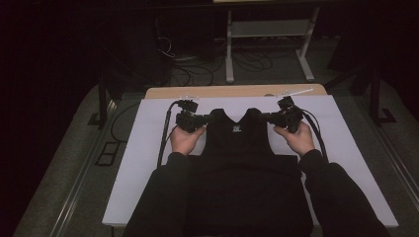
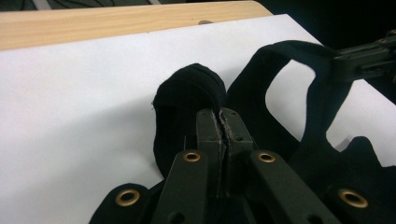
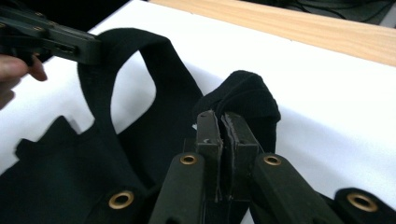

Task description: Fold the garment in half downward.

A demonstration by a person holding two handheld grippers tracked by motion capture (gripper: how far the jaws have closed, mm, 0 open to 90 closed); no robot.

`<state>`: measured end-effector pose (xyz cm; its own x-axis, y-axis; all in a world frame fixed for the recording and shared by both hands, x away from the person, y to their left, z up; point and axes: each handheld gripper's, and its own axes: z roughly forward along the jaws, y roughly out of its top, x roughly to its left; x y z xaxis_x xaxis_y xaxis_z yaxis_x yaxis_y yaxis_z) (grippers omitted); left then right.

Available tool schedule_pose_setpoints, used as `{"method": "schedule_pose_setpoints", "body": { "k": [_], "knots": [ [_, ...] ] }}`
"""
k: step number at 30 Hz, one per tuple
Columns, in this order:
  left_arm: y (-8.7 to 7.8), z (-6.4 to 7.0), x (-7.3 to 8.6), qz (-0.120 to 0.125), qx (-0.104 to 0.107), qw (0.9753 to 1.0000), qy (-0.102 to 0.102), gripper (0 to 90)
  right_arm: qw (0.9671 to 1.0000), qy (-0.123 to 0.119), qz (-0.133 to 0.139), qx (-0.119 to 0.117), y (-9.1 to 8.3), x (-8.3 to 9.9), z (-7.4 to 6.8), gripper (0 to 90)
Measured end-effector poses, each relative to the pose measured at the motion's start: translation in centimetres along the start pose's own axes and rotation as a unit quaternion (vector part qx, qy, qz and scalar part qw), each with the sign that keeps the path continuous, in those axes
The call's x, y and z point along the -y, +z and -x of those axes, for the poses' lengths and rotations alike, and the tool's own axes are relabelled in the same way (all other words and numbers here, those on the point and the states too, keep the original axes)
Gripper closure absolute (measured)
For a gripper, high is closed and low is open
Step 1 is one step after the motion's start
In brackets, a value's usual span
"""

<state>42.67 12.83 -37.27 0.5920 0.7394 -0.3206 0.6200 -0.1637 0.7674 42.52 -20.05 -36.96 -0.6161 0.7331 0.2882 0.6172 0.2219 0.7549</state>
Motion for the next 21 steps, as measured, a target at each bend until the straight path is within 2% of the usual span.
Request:
{"method": "schedule_pose_setpoints", "body": {
  "k": [11, 16, 21],
  "knots": [
    [-2.0, 0.2, 0.5, 0.009, -0.002, 0.9999, 0.01, 86.8, 0.9999, -0.008, 0.01, -0.009, -1.4, 0.6, -0.9, 84.3],
    [-2.5, 0.7, 0.7, 0.013, 0.009, 0.9998, 0.012, 86.7, 0.9997, -0.013, 0.016, -0.017, -2.1, 0.9, -1.4, 84.3],
    [-2.8, 1.2, 1.0, 0.014, 0.015, 0.9997, 0.015, 86.8, 0.9996, -0.021, 0.007, -0.019, -2.4, 1.2, -2.0, 84.3]
  ]
}}
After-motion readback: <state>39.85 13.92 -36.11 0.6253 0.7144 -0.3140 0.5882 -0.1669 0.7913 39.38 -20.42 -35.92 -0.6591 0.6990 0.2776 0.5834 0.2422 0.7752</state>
